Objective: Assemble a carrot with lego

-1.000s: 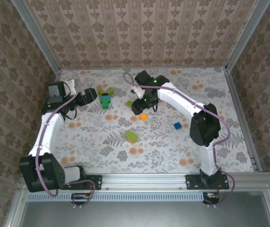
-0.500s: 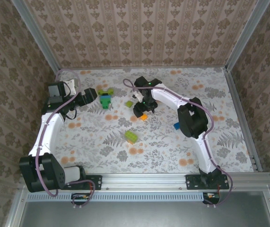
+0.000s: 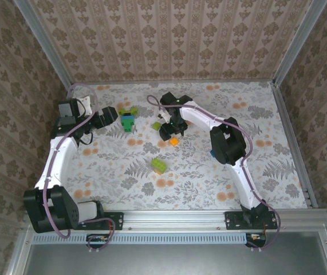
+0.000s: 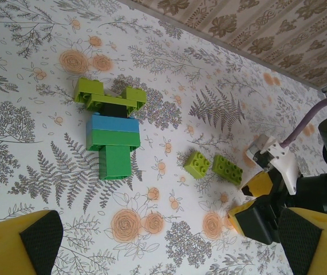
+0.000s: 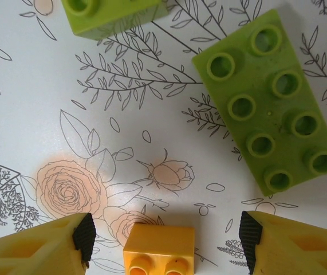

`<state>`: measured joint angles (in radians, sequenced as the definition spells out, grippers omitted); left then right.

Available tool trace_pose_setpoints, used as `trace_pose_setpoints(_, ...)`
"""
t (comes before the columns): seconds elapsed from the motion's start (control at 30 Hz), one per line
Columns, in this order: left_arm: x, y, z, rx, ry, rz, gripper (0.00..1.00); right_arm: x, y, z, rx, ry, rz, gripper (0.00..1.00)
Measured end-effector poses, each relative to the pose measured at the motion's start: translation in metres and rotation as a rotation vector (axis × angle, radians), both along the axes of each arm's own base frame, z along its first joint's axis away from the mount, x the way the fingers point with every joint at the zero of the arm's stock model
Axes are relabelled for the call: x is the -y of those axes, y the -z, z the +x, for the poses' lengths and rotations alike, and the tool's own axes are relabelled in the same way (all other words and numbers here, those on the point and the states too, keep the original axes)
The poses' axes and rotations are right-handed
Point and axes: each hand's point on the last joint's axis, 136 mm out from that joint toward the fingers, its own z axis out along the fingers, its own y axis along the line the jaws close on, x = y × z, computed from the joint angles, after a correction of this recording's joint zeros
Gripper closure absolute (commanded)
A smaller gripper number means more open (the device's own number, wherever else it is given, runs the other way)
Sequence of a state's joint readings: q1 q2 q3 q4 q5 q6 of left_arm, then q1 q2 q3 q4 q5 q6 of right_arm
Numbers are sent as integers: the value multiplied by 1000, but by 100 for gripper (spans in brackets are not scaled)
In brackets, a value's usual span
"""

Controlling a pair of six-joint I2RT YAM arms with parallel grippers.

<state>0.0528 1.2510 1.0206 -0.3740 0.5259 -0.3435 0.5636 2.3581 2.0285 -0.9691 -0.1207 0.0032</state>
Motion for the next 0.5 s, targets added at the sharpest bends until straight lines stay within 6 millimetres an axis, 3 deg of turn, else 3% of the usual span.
trace_pose_setpoints(0.27, 0, 0, 0, 0, 0, 0, 0, 8, 14, -11, -35, -3, -31, 34)
trace_pose_setpoints(0.5, 0, 0, 0, 0, 1, 0, 0, 14, 16, -17, -48, -4, -48, 50)
